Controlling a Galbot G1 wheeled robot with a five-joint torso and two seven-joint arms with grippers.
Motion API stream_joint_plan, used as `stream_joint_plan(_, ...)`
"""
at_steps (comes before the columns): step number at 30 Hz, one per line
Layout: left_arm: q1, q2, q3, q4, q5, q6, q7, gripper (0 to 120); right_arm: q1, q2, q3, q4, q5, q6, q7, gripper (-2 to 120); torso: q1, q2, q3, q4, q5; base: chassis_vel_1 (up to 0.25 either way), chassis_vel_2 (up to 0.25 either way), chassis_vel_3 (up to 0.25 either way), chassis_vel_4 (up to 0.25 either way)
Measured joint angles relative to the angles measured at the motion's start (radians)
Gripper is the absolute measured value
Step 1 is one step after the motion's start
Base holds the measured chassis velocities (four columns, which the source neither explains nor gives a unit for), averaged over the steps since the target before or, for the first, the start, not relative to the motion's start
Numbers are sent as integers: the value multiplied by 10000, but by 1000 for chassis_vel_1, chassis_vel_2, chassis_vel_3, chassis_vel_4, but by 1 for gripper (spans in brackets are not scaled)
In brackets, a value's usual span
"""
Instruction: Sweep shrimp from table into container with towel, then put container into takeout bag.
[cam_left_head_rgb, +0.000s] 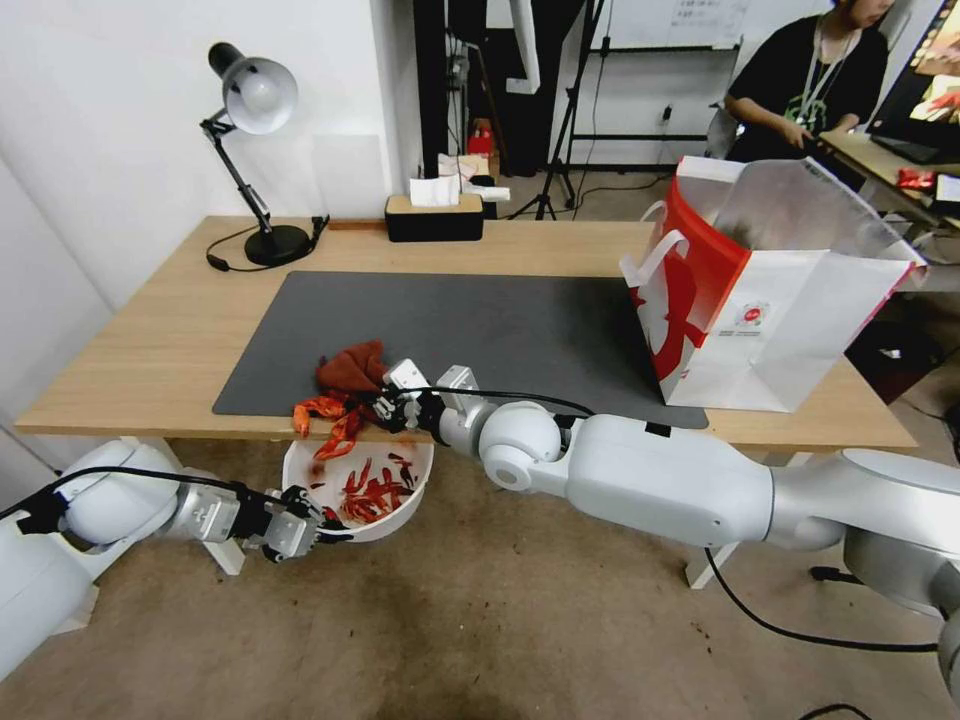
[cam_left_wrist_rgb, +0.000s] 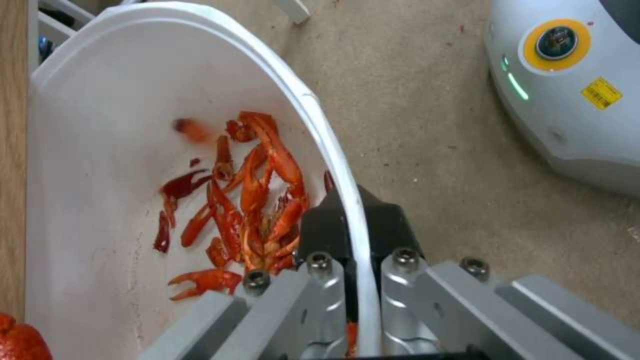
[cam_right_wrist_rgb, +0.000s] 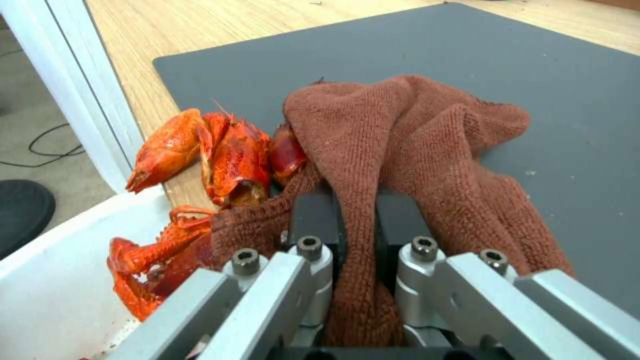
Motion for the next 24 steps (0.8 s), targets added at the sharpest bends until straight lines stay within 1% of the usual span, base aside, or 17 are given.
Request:
stream_joint_plan(12,-25,-4,-1,11,-38,0,-2,0,157,-255,-137,251,28,5,-81,4,0,0,0,0,0,0,0,0,0)
stream_joint_plan(24,-44,-4,-2,12,-73,32,-11,0,216,-724,-248,772,52,5,-166,4,0,0,0,0,0,0,0,0,0)
